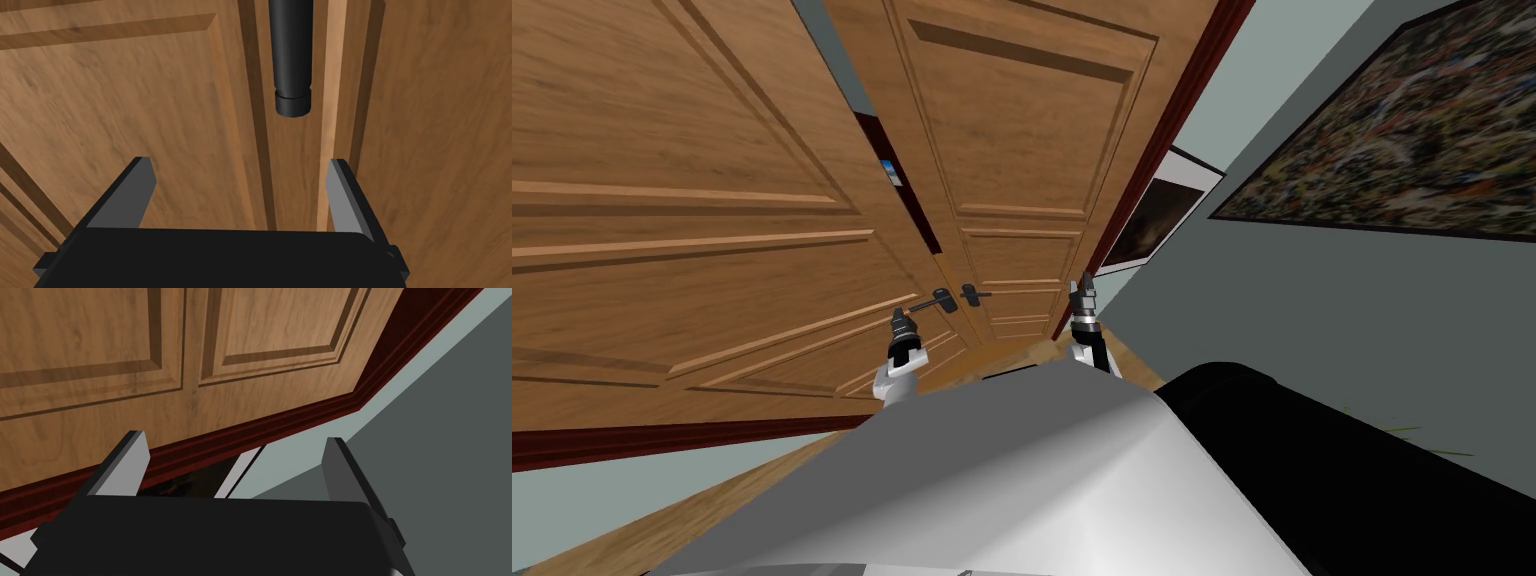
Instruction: Push the door open
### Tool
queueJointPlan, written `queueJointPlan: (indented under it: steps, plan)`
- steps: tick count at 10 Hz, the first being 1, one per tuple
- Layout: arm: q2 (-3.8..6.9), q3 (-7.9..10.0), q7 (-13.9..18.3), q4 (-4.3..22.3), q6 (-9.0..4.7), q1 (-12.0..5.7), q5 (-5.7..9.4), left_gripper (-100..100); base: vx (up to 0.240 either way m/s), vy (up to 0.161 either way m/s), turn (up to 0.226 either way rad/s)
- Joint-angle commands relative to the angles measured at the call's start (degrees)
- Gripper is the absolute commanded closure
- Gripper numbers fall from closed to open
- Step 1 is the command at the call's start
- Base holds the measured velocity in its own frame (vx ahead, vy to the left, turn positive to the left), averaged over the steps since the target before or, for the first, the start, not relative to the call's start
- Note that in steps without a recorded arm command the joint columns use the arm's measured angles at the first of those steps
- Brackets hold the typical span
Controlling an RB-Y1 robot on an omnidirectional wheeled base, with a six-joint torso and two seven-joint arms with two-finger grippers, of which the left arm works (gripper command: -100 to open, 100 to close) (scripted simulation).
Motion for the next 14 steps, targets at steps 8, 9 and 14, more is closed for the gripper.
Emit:
queueJointPlan:
  steps: [8,9,14]
  plan:
    - [-0.99,1.86,-0.7,1.6,0.33,-0.68,1.39,-100,-0.025,-0.078,-0.021]
    - [-0.63,2.39,-0.9,1.7,0.24,-0.66,1.49,-100,0.052,0.099,-0.040]
    - [-1.09,6.79,-2.5,2.8,-0.76,-1.24,2.36,-100,0.145,0.113,-0.132]
